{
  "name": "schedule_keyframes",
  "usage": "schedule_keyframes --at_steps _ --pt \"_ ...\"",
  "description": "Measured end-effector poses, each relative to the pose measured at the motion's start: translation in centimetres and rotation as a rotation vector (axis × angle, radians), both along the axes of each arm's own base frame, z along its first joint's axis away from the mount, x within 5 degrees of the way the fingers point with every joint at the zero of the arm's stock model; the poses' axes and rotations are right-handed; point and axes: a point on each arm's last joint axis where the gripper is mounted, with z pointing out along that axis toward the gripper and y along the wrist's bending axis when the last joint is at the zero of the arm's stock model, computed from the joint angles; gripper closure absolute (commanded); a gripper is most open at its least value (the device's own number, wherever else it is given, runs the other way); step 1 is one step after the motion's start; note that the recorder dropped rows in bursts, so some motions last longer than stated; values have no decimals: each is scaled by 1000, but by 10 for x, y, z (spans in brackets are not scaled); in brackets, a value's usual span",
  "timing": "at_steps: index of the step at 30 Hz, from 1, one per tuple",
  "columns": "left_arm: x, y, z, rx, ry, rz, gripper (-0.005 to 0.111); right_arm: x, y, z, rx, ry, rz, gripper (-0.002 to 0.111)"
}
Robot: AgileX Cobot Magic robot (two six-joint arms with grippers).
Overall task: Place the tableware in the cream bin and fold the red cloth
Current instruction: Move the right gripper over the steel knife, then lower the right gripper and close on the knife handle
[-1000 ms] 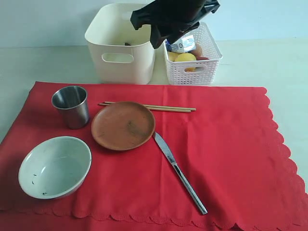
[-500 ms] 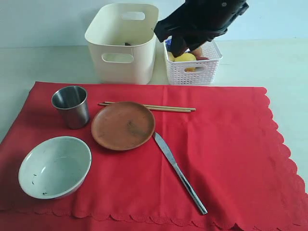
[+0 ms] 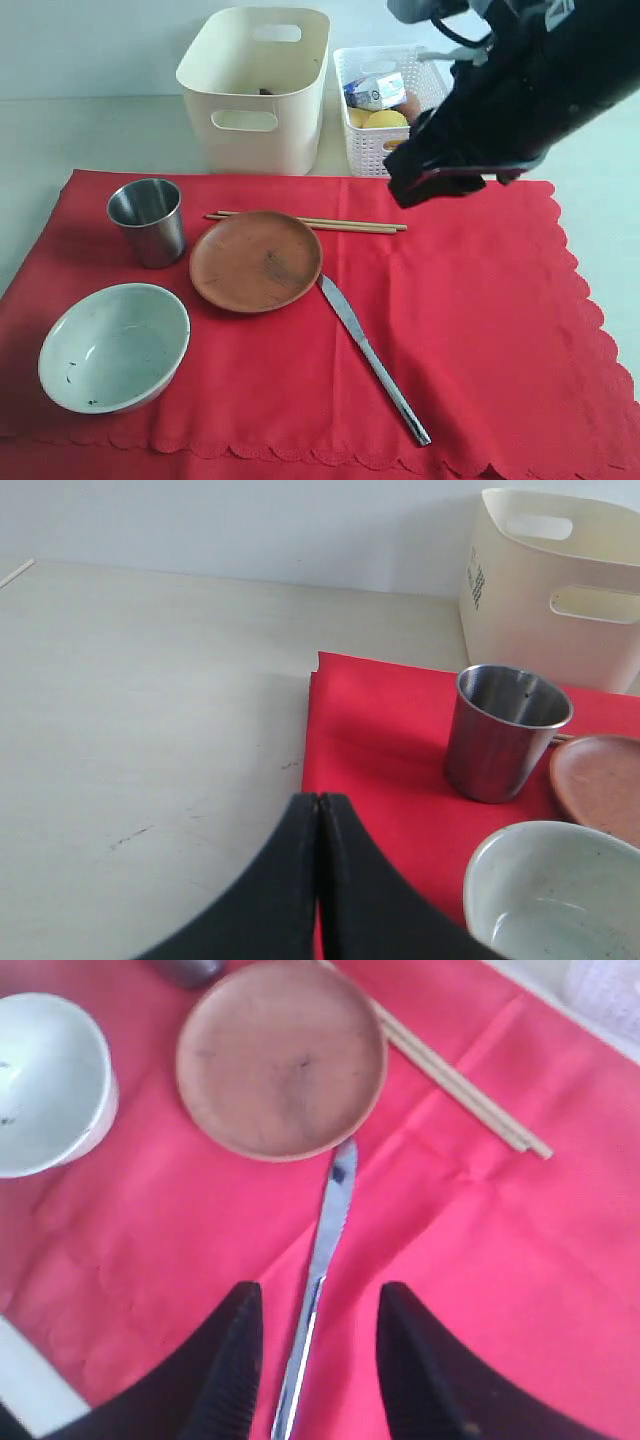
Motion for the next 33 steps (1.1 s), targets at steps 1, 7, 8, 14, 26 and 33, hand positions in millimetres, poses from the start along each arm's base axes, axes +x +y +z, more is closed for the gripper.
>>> schedule_keyframes --at_steps 1,7,8,14,26,33 --pt "0 0 0 0 0 0 107 -6 -1 -3 11 16 13 72" --pt "0 0 0 0 0 0 107 -34 -10 -24 6 145 68 72" --pt "0 0 0 0 0 0 107 -38 -11 -29 -4 168 72 72" --pt "0 0 0 0 0 0 107 -55 -18 -58 -11 269 69 72" --pt "0 0 0 0 0 0 107 -44 -8 -81 128 215 -38 72" --pt "0 0 0 0 0 0 107 -23 3 -99 66 262 -15 72"
